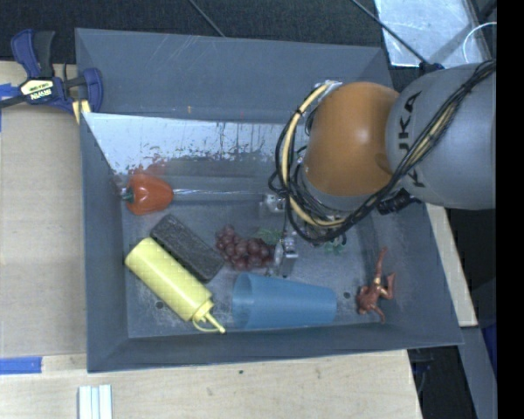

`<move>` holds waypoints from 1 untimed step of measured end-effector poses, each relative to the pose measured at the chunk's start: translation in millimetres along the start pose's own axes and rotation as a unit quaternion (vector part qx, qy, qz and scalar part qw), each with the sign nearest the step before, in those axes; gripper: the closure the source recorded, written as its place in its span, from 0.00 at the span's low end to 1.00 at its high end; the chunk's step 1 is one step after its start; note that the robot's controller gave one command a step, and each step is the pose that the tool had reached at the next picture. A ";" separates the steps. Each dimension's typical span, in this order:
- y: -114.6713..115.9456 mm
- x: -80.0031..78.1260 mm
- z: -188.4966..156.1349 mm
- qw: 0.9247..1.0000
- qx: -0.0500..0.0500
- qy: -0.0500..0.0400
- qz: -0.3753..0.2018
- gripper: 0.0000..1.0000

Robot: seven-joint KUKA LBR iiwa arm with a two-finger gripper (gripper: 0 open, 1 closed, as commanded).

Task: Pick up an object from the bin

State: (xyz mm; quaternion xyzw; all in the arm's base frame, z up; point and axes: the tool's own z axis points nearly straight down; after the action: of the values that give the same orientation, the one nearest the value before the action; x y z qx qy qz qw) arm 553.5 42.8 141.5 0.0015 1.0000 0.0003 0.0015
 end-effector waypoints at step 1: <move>2.5 7.4 31.4 1.000 0.000 -0.001 0.005 0.00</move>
Offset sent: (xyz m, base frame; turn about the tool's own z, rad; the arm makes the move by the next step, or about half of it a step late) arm 0.0046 0.0083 -0.0480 0.0353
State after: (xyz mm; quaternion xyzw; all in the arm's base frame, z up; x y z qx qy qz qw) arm 546.2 45.3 110.1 0.0064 1.0000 0.0006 0.0022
